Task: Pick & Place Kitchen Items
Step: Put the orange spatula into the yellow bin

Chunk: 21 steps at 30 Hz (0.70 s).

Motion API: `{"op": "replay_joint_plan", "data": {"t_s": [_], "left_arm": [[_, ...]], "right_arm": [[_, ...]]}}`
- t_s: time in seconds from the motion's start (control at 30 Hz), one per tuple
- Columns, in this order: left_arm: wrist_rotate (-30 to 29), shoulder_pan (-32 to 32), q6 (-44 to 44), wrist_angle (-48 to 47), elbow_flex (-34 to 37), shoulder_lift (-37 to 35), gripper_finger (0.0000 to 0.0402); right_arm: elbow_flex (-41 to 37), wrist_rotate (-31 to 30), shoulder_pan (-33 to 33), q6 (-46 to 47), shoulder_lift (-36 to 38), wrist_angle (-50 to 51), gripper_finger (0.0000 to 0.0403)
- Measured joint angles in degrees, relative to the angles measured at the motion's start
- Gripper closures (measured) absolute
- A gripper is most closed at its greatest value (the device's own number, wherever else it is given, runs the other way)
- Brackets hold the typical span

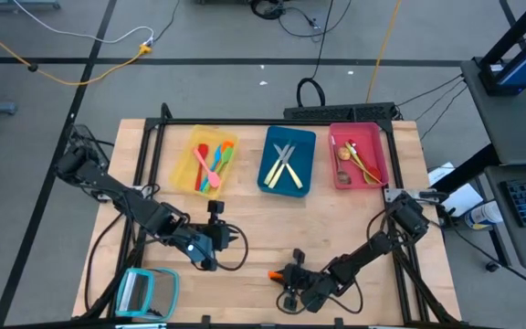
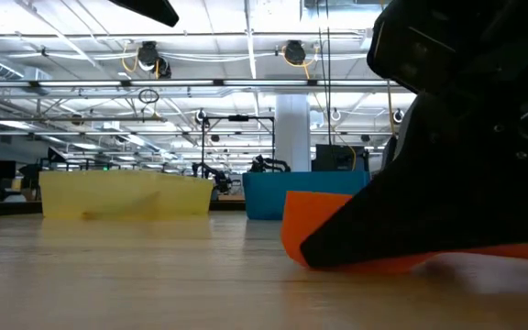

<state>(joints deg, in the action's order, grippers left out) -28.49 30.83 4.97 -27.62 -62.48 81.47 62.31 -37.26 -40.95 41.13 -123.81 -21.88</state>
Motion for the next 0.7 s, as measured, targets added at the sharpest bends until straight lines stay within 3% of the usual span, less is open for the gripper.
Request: {"op": "replay_joint_plan", "data": {"t_s": [0.13, 0.37, 0.53, 0.7], "left_arm": [[0.01, 0.01, 0.20, 0.46, 0.00, 0.00, 0.0339], [0.02, 0.04, 5.04, 0.89, 0.00, -0.02, 0.0339], [0.00, 0.18, 6.60, 0.92, 0.00, -0.02, 0.0339], [-0.08, 0.76, 5.81, 2.22, 0.00, 0.29, 0.0339]], "right_arm": [[-0.02, 1.05, -0.04, -1.06, -0.03, -1.64, 0.0388], [-0.24, 1.42, 0.09, -9.94, 1.95, -4.32, 0.0375], [-0.42, 0.73, 0.07, -19.15, 8.08, -0.87, 0.0388], [-1.33, -3.92, 0.04, -25.87, 17.38, 3.36, 0.0382]]}}
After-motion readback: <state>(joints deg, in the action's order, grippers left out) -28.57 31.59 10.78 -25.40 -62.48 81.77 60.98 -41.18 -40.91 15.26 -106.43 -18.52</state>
